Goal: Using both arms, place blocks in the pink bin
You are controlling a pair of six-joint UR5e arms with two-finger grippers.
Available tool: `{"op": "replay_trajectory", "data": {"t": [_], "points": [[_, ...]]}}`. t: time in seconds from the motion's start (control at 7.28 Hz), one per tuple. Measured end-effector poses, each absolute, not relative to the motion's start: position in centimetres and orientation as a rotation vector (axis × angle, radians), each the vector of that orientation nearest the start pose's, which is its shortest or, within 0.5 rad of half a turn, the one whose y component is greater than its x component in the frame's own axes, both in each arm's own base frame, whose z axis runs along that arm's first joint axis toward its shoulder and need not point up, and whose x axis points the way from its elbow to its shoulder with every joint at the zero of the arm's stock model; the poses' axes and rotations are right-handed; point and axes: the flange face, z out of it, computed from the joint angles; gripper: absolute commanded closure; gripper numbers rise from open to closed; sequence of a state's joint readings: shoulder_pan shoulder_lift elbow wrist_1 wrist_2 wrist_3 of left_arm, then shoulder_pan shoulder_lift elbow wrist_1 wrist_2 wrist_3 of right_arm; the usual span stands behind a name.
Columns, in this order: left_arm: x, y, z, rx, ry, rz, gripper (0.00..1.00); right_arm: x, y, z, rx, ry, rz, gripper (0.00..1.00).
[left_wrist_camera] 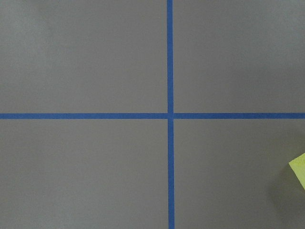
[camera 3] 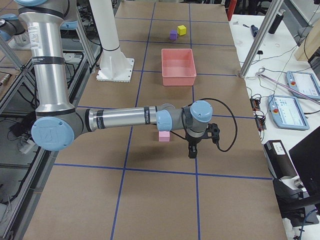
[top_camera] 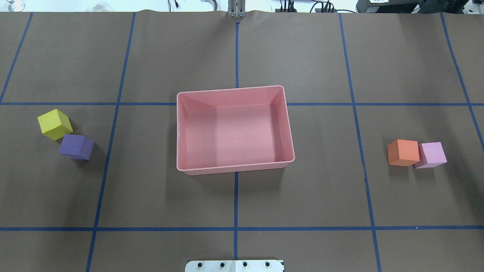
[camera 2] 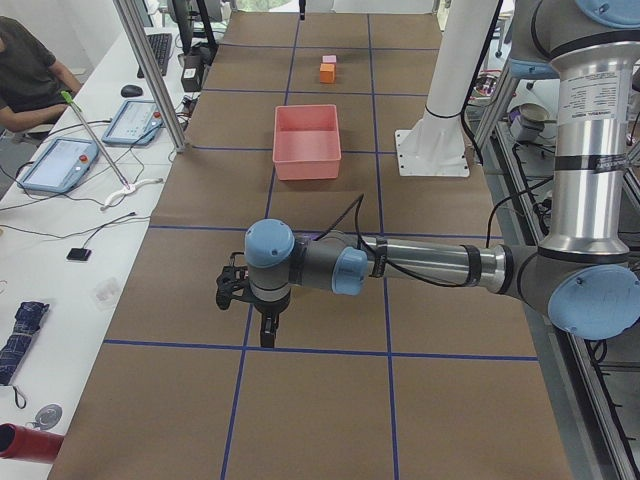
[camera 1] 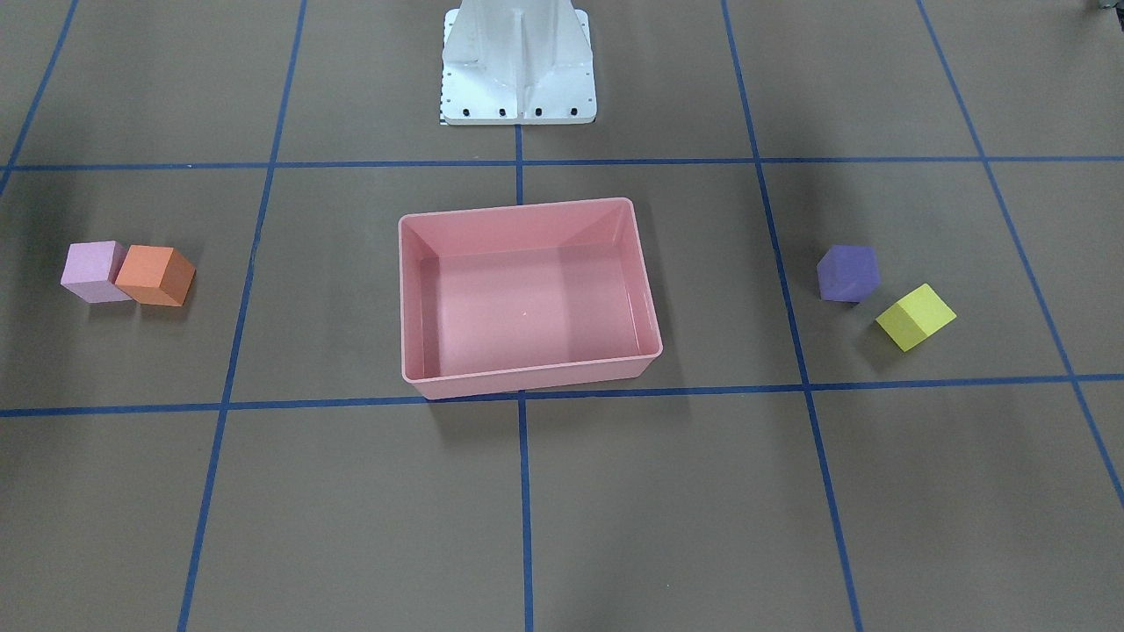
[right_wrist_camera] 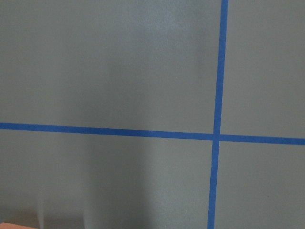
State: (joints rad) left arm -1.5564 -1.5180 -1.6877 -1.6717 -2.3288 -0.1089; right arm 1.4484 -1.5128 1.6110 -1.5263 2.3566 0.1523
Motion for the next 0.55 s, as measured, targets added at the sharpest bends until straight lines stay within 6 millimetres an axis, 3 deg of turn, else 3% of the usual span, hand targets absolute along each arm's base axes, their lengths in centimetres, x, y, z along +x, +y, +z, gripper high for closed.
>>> {"op": "replay_trajectory", "data": {"t": [0.55], "points": [[-5.7, -45.3, 63.8, 0.166, 0.775, 0.0, 0.0, -0.2, -50.9, 61.1, 0.063, -0.814, -0.047, 0.0]]}}
